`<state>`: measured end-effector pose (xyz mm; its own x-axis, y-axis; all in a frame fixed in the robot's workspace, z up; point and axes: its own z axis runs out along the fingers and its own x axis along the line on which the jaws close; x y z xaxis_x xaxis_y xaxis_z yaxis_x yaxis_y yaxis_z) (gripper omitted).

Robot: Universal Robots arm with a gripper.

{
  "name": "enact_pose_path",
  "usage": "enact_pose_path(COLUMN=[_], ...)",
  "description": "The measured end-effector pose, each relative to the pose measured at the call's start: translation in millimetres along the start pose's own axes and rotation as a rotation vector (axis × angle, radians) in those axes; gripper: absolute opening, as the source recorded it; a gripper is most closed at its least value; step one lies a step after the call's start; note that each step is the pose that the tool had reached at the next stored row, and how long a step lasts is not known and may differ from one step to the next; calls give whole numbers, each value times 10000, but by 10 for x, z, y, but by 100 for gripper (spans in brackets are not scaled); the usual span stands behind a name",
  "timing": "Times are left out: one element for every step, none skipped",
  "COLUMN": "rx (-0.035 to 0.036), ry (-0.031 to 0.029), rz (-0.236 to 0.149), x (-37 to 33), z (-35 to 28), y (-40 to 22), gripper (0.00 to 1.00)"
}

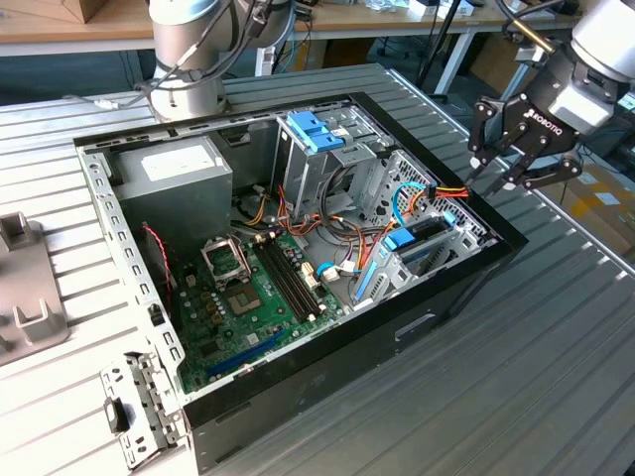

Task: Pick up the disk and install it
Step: 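Insert the disk into the insertion slot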

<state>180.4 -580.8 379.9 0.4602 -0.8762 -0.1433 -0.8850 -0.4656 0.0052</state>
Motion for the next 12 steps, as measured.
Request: enact_pose_path(rx=[-15,-27,-41,-52,-77,-99,-119,-129,-145,-155,-175,-186], ry=[1,0,2,2,3,3,4,5,5,5,5,7], rz=[-106,-187,-283,-359,-532,-685,-825,-896,-1003,-1080,-1212,-1287], x=[-5,-9,-13,-17,-25,-33,-40,-43,-48,-52,-58,-61], z=[5,10,14,18,27,34,41,44,50,54,60,63], y=[-5,-9,-14,-18,-28,-36,-44,-47,-53,-57,-64,-68], gripper=[36,36,36,36,36,36,36,36,36,36,36,36])
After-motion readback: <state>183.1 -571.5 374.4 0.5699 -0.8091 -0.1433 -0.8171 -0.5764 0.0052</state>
